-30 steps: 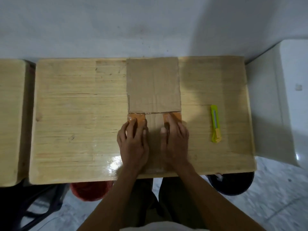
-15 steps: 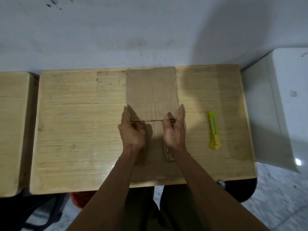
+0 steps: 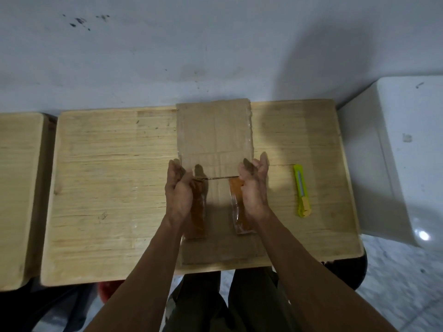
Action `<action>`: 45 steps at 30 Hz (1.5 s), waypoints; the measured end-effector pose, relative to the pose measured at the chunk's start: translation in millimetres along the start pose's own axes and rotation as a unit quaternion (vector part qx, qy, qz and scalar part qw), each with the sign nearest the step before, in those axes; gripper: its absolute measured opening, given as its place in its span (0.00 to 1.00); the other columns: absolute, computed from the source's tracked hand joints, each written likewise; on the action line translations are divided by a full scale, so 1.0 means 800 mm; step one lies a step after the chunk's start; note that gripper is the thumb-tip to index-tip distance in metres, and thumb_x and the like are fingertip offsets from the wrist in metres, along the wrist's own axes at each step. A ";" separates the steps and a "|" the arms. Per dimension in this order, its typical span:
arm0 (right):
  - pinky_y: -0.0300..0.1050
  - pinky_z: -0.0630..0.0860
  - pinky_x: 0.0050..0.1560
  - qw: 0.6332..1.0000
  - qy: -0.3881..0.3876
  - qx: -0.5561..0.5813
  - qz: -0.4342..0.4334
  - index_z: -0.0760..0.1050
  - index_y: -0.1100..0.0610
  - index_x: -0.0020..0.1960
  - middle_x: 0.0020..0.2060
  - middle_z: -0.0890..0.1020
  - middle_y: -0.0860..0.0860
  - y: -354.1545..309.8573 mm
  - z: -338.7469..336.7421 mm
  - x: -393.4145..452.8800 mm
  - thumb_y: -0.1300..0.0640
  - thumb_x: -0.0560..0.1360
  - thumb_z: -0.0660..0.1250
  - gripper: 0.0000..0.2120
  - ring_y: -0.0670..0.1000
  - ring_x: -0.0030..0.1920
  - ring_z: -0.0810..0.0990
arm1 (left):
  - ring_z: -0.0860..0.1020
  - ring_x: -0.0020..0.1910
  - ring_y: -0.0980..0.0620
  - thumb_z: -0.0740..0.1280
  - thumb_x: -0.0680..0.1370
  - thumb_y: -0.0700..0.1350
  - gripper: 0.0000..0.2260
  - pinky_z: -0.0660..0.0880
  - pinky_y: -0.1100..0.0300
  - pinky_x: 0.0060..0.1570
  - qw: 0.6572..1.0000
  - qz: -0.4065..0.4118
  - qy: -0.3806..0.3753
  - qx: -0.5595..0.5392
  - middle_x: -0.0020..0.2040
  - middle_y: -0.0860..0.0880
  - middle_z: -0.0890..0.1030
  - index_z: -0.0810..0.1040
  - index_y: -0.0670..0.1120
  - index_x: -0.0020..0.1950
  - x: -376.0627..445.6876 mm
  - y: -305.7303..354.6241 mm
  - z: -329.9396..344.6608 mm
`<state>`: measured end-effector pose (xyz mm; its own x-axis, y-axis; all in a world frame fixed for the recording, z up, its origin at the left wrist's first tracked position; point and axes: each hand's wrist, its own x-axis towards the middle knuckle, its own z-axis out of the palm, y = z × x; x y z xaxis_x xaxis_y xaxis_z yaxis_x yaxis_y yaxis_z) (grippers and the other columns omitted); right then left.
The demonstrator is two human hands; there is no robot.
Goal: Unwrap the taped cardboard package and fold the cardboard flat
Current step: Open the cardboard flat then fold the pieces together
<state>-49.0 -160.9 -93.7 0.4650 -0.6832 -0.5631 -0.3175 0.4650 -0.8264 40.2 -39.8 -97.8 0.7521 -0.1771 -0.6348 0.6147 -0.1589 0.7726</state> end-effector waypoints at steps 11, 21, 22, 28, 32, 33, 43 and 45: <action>0.55 0.70 0.64 0.997 0.017 0.067 0.041 0.57 0.42 0.77 0.72 0.67 0.54 -0.020 -0.025 -0.006 0.33 0.79 0.50 0.29 0.54 0.62 0.74 | 0.74 0.47 0.51 0.47 0.80 0.68 0.29 0.70 0.54 0.53 0.993 -0.049 -0.066 -0.088 0.49 0.49 0.78 0.78 0.52 0.65 0.000 0.026 -0.021; 0.58 0.51 0.78 0.979 -0.168 -0.099 0.050 0.49 0.43 0.79 0.80 0.56 0.51 -0.036 -0.070 -0.009 0.25 0.69 0.54 0.44 0.52 0.78 0.56 | 0.78 0.59 0.53 0.53 0.79 0.67 0.32 0.71 0.56 0.58 0.963 -0.085 -0.209 0.148 0.62 0.48 0.80 0.76 0.46 0.69 -0.011 0.057 -0.042; 0.58 0.50 0.79 0.972 -0.173 -0.155 0.038 0.49 0.42 0.79 0.80 0.54 0.48 -0.037 -0.071 -0.012 0.22 0.67 0.54 0.47 0.50 0.79 0.53 | 0.78 0.59 0.53 0.53 0.78 0.68 0.31 0.71 0.57 0.58 0.955 -0.067 -0.217 0.191 0.61 0.49 0.81 0.76 0.47 0.68 -0.014 0.056 -0.040; 0.55 0.45 0.77 0.895 -0.211 -0.392 -0.006 0.38 0.41 0.79 0.80 0.42 0.42 -0.018 -0.066 -0.034 0.26 0.74 0.49 0.41 0.47 0.79 0.41 | 0.67 0.72 0.48 0.49 0.77 0.72 0.32 0.58 0.45 0.75 0.895 0.029 -0.192 0.401 0.70 0.53 0.72 0.71 0.56 0.72 -0.014 0.018 -0.033; 0.46 0.41 0.74 0.858 -0.220 -0.462 -0.041 0.33 0.46 0.79 0.78 0.34 0.43 -0.006 -0.062 -0.039 0.27 0.75 0.48 0.43 0.44 0.78 0.35 | 0.54 0.78 0.42 0.37 0.77 0.67 0.32 0.42 0.46 0.76 0.799 0.129 -0.207 0.550 0.74 0.43 0.62 0.61 0.57 0.76 -0.012 -0.003 -0.024; 0.45 0.40 0.74 0.850 -0.222 -0.476 -0.043 0.32 0.47 0.78 0.78 0.32 0.43 -0.003 -0.062 -0.038 0.28 0.76 0.48 0.43 0.44 0.77 0.34 | 0.48 0.80 0.42 0.37 0.77 0.66 0.33 0.39 0.45 0.77 0.788 0.134 -0.193 0.569 0.79 0.41 0.56 0.56 0.56 0.79 -0.014 -0.010 -0.024; 0.55 0.38 0.76 0.782 -0.170 -0.586 -0.129 0.32 0.51 0.79 0.78 0.30 0.47 0.050 -0.062 -0.051 0.35 0.80 0.49 0.39 0.48 0.77 0.29 | 0.26 0.76 0.43 0.44 0.84 0.60 0.27 0.35 0.38 0.75 0.774 0.142 -0.133 0.603 0.79 0.52 0.28 0.34 0.62 0.78 -0.050 -0.060 -0.035; 0.56 0.39 0.75 0.773 -0.156 -0.599 -0.137 0.31 0.51 0.79 0.77 0.30 0.47 0.061 -0.063 -0.052 0.34 0.79 0.47 0.39 0.49 0.77 0.29 | 0.26 0.76 0.42 0.44 0.84 0.60 0.27 0.35 0.39 0.74 0.762 0.153 -0.129 0.616 0.78 0.51 0.27 0.32 0.61 0.78 -0.051 -0.068 -0.037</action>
<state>-125.4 -138.2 -110.7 0.7676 -0.4070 -0.4951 -0.6227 -0.6566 -0.4256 -16.9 5.0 -113.9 0.6459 -0.5484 -0.5311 -0.3888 -0.8350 0.3894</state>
